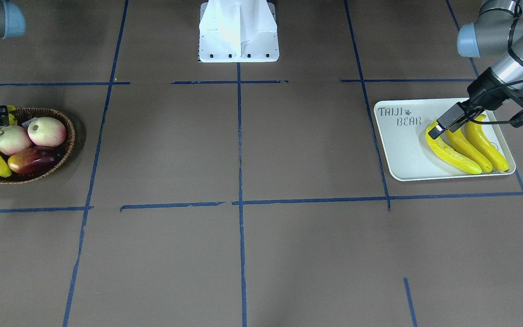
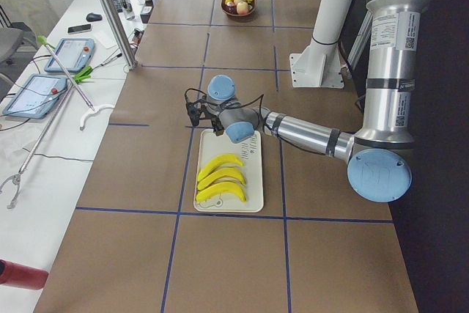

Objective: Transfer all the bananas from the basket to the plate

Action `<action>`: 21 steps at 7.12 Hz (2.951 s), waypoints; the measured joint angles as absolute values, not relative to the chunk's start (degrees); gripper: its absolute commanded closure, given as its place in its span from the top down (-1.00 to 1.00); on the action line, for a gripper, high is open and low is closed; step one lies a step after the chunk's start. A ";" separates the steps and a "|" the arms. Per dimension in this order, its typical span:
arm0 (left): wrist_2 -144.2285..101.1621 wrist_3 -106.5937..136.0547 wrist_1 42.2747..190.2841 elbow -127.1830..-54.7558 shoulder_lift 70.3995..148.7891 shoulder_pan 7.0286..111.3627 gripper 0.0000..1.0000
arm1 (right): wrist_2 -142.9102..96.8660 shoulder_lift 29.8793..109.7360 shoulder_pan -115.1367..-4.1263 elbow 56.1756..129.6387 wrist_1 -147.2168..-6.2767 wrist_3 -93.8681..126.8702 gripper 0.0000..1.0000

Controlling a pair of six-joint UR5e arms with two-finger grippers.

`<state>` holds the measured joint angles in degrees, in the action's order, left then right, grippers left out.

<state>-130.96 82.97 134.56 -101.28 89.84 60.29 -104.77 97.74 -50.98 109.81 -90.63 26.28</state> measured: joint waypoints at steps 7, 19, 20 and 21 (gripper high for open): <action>-130.69 82.97 134.56 -100.83 90.07 59.81 1.00 | -104.76 97.86 -52.00 109.80 -90.40 26.45 -0.93; -130.63 82.83 134.80 -102.80 91.19 58.78 1.00 | -104.76 97.86 -52.00 109.80 -90.40 26.45 0.99; -130.34 82.81 134.80 -103.20 91.93 58.11 1.00 | -104.76 97.85 -52.00 109.80 -90.40 26.45 0.99; -129.41 82.81 134.75 -103.33 92.91 57.19 1.00 | -104.76 97.86 -52.00 109.80 -90.40 26.45 0.99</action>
<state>-129.41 82.81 134.75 -103.33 92.91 57.19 -104.76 97.86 -52.00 109.80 -90.40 26.45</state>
